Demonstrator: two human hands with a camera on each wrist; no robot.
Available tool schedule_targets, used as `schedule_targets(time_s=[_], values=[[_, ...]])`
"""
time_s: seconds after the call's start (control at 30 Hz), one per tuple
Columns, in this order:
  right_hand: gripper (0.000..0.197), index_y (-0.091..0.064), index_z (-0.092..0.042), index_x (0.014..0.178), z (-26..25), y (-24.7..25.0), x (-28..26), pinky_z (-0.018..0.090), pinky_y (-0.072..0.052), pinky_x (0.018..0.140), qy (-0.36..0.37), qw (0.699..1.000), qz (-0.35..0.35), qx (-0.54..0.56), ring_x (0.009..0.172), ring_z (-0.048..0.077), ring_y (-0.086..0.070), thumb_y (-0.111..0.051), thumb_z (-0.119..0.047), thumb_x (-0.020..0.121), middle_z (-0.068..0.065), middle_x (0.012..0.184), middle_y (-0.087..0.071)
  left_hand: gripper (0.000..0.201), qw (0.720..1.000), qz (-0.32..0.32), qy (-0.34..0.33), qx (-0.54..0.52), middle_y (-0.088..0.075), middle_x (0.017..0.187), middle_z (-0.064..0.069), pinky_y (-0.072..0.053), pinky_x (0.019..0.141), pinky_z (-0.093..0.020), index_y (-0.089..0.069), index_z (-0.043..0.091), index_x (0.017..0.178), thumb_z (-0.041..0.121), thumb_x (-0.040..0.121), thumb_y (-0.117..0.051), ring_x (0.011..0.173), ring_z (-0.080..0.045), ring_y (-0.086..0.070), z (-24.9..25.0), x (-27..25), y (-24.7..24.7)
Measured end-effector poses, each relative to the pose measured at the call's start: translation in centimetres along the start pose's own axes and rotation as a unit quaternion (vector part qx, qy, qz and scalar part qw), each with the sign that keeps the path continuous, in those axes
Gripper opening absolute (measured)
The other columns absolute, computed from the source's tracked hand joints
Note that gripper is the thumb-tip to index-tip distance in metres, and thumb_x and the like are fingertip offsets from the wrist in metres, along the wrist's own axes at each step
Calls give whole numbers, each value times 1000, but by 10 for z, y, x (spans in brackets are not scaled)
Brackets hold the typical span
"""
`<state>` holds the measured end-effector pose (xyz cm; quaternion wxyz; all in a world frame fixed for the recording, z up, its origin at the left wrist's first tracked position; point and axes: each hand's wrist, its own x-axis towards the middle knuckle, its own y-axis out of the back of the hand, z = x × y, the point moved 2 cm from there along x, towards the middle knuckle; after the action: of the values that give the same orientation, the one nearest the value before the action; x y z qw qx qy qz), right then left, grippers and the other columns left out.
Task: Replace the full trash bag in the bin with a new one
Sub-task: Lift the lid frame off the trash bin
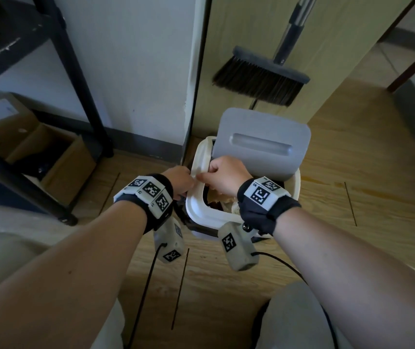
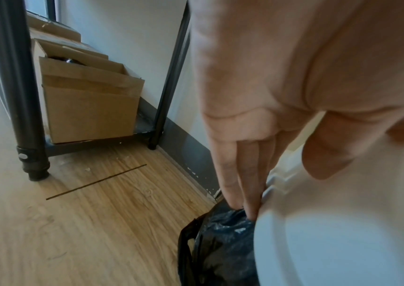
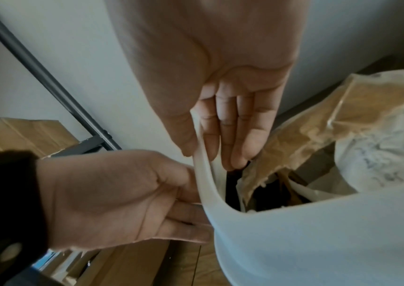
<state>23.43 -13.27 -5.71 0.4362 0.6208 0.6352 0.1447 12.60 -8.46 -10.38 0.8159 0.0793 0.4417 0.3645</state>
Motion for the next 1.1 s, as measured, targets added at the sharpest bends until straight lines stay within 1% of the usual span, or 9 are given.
schedule_targets(time_s=[0.07, 0.2, 0.43, 0.63, 0.77, 0.83, 0.9, 1.03, 1.1], values=[[27, -61, -8, 70, -1, -1, 3, 48, -56, 82, -1, 1000, -3, 6, 82, 33, -69, -65, -30, 84, 20, 84, -72, 35, 1000, -4, 8, -22, -62, 114, -14, -53, 67, -28, -49, 6, 129, 13, 96, -41, 97, -24, -61, 0, 4, 0], [34, -50, -13, 59, 0, 1, 3, 47, -55, 84, -5, 1000, 6, 17, 86, 35, -69, -66, -30, 84, 23, 94, -72, 38, 999, 11, 3, -53, -58, 127, -26, -51, 96, -46, -48, -4, 130, 4, 94, -41, 115, -39, -59, 1, 9, -4], [24, -60, -9, 72, 2, 4, 3, 43, -56, 84, 10, 1000, 3, 14, 72, 24, -62, -64, -29, 85, 21, 94, -73, 35, 997, 21, 1, -67, -56, 128, -29, -51, 95, -49, -49, -9, 127, 1, 94, -41, 115, -42, -59, 0, 11, -6], [22, -61, -9, 74, 2, 5, 4, 46, -56, 84, 15, 1000, 7, 12, 78, 29, -67, -63, -27, 86, 23, 95, -72, 38, 998, 4, 12, -58, -57, 128, -23, -52, 95, -47, -45, 1, 133, 7, 96, -39, 114, -37, -60, 1, 8, -5], [29, -65, -4, 76, 4, 11, 4, 43, -56, 84, 22, 1000, 19, 4, 87, 32, -69, -62, -30, 87, 19, 93, -73, 36, 998, -1, 16, -54, -60, 123, -16, -56, 81, -38, -47, 8, 131, 12, 95, -39, 108, -31, -62, 2, 5, -2], [34, -68, 3, 81, 4, 12, 4, 43, -56, 84, 20, 1000, 19, 9, 86, 31, -69, -63, -30, 86, 19, 92, -74, 38, 999, 34, 1, -36, -60, 123, -18, -53, 87, -38, -49, 5, 130, 9, 93, -41, 110, -33, -60, 5, 4, 2], [32, -70, 4, 84, 6, 11, 4, 45, -56, 83, 16, 999, 12, 25, 88, 30, -70, -62, -27, 86, 18, 91, -74, 45, 997, 61, -24, -50, -58, 125, -16, -49, 90, -37, -48, 8, 133, 7, 88, -48, 113, -32, -57, 8, 3, 6], [25, -73, -6, 92, 11, 15, 0, 42, -58, 83, 4, 999, -10, 49, 90, 30, -71, -54, -22, 90, 13, 95, -75, 74, 982, -40, 0, -183, -49, 135, -10, -44, 101, -46, -33, 23, 143, 6, 77, -62, 123, -30, -49, 8, 0, 8], [25, -74, -9, 94, 14, 20, -4, 41, -58, 83, 1, 998, -14, 65, 93, 33, -70, -53, -20, 90, 15, 98, -74, 90, 985, -54, -2, -165, -49, 137, -5, -45, 101, -50, -35, 31, 141, 27, 64, -81, 124, -28, -50, 8, -1, 6]])
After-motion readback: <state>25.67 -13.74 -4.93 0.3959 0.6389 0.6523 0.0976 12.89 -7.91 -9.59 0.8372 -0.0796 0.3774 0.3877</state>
